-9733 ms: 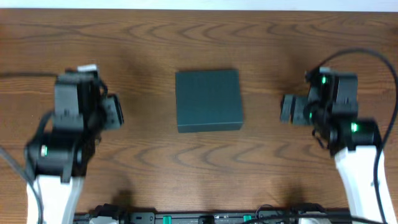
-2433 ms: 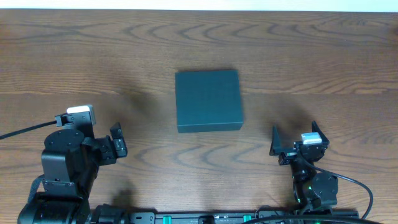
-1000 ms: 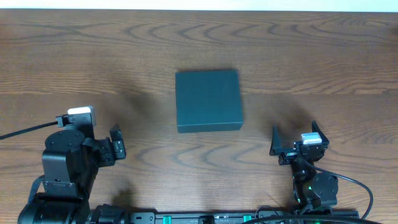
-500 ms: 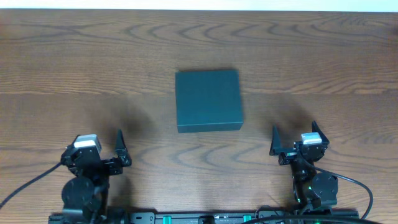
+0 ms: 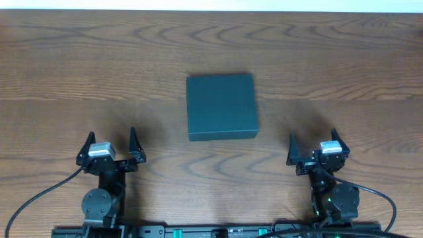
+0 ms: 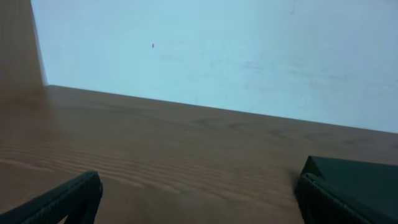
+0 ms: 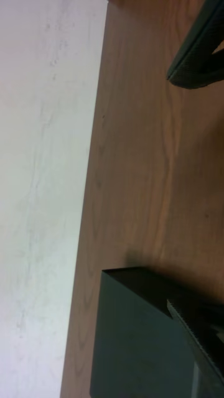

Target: Pack container

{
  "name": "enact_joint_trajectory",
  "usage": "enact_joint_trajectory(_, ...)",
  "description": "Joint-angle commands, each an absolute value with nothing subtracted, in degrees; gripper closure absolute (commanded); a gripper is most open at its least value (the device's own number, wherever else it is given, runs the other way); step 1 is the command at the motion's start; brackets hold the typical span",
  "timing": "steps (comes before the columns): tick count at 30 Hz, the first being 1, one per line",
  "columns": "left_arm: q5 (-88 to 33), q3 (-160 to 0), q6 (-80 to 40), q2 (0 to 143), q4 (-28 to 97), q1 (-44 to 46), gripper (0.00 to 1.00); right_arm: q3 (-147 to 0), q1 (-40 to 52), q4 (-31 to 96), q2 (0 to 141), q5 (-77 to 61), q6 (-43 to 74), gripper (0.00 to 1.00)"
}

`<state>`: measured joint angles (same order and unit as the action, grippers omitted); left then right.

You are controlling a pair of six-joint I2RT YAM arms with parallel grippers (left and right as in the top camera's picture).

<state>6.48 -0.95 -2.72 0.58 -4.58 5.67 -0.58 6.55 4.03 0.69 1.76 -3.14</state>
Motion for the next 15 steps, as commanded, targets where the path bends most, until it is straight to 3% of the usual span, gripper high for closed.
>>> enact_joint_trajectory(1,8.4,-0.2,-2.1,0.1,-5.5,5.4,0.02,-0.3,6.0,4.1,0.3,1.9,-2.2,0.01)
enact_joint_trajectory(6,9.9,-0.2,-2.2,0.1,-2.3,5.4,0.02,-0.3,6.0,4.1,0.3,1.9,-2.2,0.01)
enact_joint_trajectory(15,-2.1,-0.2,-3.4,0.1,4.1,5.4,0.02,-0.3,6.0,4.1,0.3,1.9,-2.2,0.01)
